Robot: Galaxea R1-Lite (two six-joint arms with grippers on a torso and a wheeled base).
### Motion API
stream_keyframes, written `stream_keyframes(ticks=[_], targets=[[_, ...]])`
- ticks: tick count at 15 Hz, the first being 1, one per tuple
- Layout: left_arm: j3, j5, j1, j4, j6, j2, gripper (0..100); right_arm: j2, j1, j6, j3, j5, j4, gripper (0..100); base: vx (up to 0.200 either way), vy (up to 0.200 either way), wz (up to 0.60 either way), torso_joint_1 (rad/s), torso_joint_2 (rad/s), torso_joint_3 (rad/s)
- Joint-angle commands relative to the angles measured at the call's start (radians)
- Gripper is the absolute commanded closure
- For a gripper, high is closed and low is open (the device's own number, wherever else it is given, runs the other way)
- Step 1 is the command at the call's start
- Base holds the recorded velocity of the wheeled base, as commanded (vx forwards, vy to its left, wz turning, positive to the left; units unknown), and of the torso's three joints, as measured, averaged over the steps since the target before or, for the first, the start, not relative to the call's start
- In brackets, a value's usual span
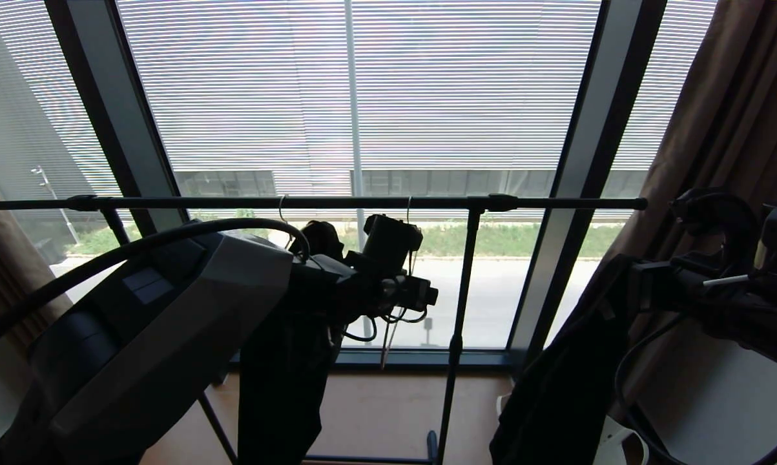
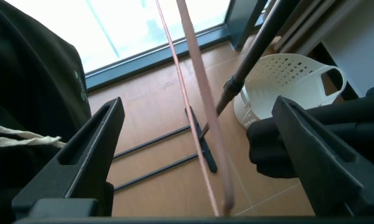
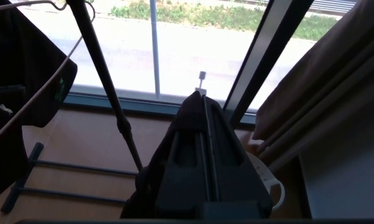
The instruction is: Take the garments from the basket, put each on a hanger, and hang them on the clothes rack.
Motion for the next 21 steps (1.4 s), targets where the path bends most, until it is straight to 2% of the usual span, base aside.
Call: stream_keyframes(ticks=[1,3,4,16,21], targets=[[-0.003,0.002,-0.001,0.000,0.000,0.017,0,0.001,0.000,0.000,0.000,-0.001,-0.001,100,0.000,0.000,0.00,0.000,0.00,0.000],[0.006,0.003,-0.001,0.000,0.000,0.016,0,0.001,0.000,0.000,0.000,-0.001,-0.001,100,0.000,0.000,0.00,0.000,0.00,0.000],[0.010,0.003,0.000,0.000,0.000,0.013,100,0.001,0.000,0.000,0.000,0.001,-0.001,100,0.000,0.000,0.00,0.000,0.00,0.000],[0.044,0.025,0.006,-0.006,0.001,-0.092,100,0.001,0.000,0.000,0.005,-0.001,-0.001,100,0.000,0.000,0.00,0.000,0.00,0.000],[0.237,0.020,0.002,-0.010,0.004,-0.244,100,0.002,0.002,0.000,0.006,-0.001,-0.001,100,0.000,0.000,0.00,0.000,0.00,0.000]])
